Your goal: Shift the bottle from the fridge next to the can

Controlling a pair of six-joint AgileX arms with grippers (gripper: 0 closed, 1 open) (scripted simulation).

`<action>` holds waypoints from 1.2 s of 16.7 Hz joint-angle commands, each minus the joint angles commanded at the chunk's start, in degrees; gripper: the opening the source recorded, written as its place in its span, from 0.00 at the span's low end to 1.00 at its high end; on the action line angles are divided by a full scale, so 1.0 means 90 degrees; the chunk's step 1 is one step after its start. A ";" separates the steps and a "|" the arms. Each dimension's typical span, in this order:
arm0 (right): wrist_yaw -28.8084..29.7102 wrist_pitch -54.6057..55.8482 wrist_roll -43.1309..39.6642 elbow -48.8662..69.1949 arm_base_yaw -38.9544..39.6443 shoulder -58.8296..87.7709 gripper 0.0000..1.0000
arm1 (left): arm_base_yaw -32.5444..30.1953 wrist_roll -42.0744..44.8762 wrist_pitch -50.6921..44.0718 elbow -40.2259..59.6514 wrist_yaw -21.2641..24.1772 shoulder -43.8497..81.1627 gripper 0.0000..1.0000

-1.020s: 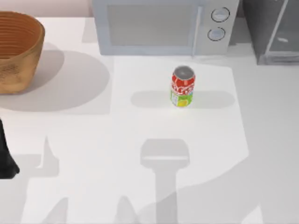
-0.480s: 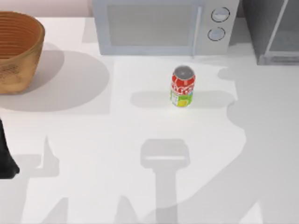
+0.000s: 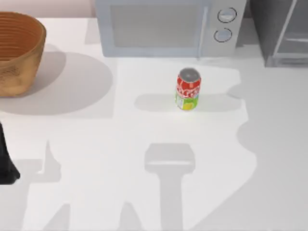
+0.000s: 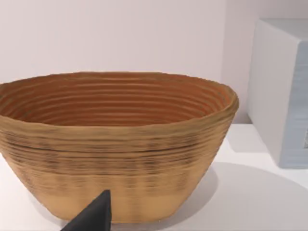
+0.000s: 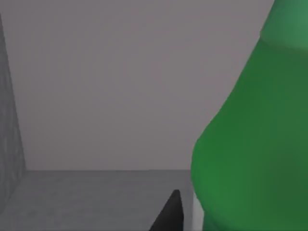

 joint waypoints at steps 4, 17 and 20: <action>-0.0293 0.0498 0.0003 -0.1707 -0.0247 -0.0966 0.00 | 0.0000 0.0000 0.0000 0.0000 0.0000 0.0000 1.00; -0.0121 0.1084 0.0045 -0.2703 0.0029 -0.1495 0.00 | 0.0000 0.0000 0.0000 0.0000 0.0000 0.0000 1.00; 0.0743 0.1305 0.0095 -0.2648 0.1054 -0.1045 0.00 | 0.0000 0.0000 0.0000 0.0000 0.0000 0.0000 1.00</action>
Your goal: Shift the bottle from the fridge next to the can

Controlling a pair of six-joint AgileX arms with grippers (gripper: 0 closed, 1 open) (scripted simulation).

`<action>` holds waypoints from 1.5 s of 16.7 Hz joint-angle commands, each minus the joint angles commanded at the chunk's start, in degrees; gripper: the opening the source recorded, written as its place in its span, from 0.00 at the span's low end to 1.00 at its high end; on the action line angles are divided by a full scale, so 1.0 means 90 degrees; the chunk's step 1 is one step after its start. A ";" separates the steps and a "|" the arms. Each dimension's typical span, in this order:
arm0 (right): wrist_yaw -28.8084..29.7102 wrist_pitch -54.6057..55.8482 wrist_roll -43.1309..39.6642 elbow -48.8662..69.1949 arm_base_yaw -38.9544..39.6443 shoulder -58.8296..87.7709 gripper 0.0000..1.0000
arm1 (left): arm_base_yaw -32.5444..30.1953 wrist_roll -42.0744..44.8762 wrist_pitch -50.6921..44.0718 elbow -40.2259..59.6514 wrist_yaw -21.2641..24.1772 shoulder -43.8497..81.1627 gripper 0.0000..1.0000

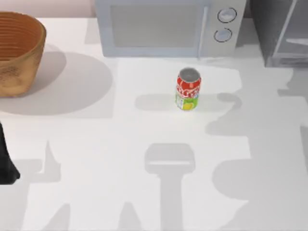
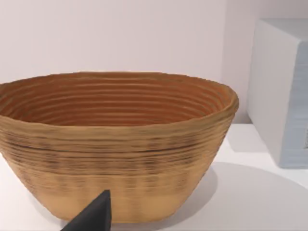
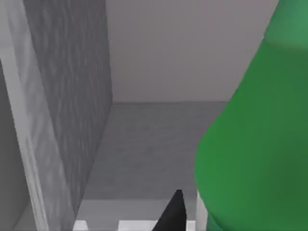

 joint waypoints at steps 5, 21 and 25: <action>0.1974 0.0383 0.0072 0.0096 0.2108 0.0698 0.00 | 0.0000 0.0000 0.0000 0.0000 0.0000 0.0000 1.00; 0.2788 0.0520 0.0107 0.0121 0.2915 0.0922 0.15 | 0.0000 0.0000 0.0000 0.0000 0.0000 0.0000 1.00; 0.2788 0.0520 0.0107 0.0121 0.2915 0.0922 0.45 | 0.0000 0.0000 0.0000 0.0000 0.0000 0.0000 1.00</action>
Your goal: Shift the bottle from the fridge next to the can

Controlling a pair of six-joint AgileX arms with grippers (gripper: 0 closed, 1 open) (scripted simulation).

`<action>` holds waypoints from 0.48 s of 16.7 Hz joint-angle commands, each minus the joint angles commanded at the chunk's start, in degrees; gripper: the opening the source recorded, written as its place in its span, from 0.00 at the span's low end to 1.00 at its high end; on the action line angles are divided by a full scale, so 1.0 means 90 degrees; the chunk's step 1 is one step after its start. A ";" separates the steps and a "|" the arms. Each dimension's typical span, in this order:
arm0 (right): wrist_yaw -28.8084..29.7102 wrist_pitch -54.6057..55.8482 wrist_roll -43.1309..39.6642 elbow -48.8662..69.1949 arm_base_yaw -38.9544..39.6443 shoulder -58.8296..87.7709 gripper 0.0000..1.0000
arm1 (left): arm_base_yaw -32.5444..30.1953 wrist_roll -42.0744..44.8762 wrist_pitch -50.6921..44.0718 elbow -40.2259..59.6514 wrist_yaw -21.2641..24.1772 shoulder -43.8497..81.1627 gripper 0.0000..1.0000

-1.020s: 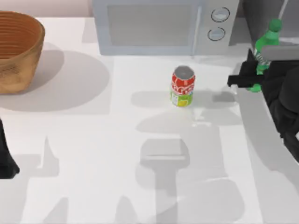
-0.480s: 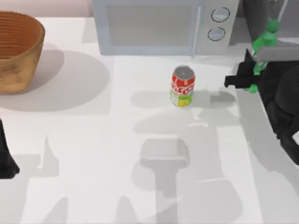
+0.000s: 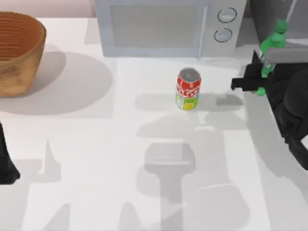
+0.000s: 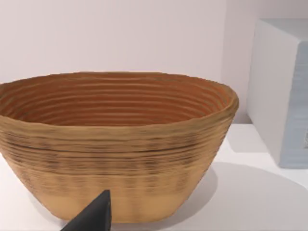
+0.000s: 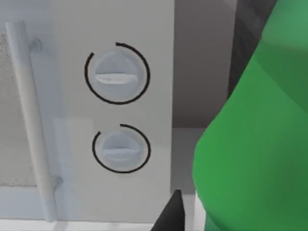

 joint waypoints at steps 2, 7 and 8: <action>0.0000 0.0000 0.0000 0.0000 0.0000 0.0000 0.60 | 0.0000 0.0000 0.0000 0.0000 0.0000 0.0000 1.00; 0.0000 0.0000 0.0000 0.0000 0.0000 0.0000 0.98 | 0.0000 0.0000 0.0000 0.0000 0.0000 0.0000 1.00; 0.0000 0.0000 0.0000 0.0000 0.0000 0.0000 1.00 | 0.0000 0.0000 0.0000 0.0000 0.0000 0.0000 1.00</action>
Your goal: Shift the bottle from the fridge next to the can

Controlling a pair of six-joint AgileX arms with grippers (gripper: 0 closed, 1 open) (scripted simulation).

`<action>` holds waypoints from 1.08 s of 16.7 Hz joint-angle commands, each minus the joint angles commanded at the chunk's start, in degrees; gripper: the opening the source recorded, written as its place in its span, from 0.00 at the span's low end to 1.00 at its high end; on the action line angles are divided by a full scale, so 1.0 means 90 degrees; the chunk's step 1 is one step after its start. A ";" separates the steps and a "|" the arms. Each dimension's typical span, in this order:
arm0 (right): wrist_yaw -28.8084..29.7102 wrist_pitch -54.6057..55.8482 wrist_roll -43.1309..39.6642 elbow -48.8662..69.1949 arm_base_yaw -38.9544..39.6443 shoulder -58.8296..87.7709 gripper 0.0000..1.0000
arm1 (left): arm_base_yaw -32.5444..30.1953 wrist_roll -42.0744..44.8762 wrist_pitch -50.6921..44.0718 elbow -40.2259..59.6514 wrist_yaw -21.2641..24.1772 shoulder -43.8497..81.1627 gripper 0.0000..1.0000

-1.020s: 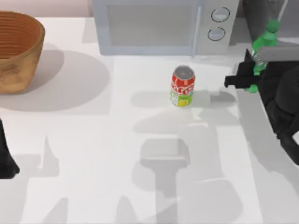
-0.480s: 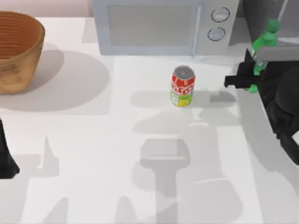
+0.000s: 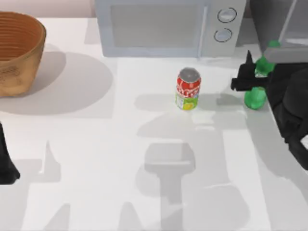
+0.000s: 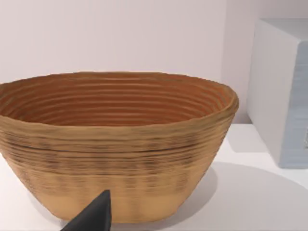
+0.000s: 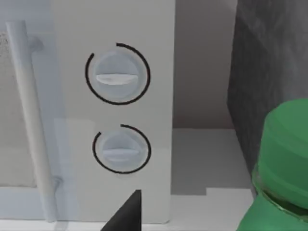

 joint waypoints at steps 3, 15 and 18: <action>0.0000 0.0000 0.0000 0.0000 0.0000 0.0000 1.00 | 0.0000 0.0000 0.0000 0.0000 0.0000 0.0000 1.00; 0.0185 0.0294 0.0020 -0.0669 0.0184 -0.0338 1.00 | 0.0000 0.0000 0.0000 0.0000 0.0000 0.0000 1.00; 0.0219 0.0353 0.0023 -0.0763 0.0221 -0.0394 1.00 | 0.0000 0.0000 0.0000 0.0000 0.0000 0.0000 1.00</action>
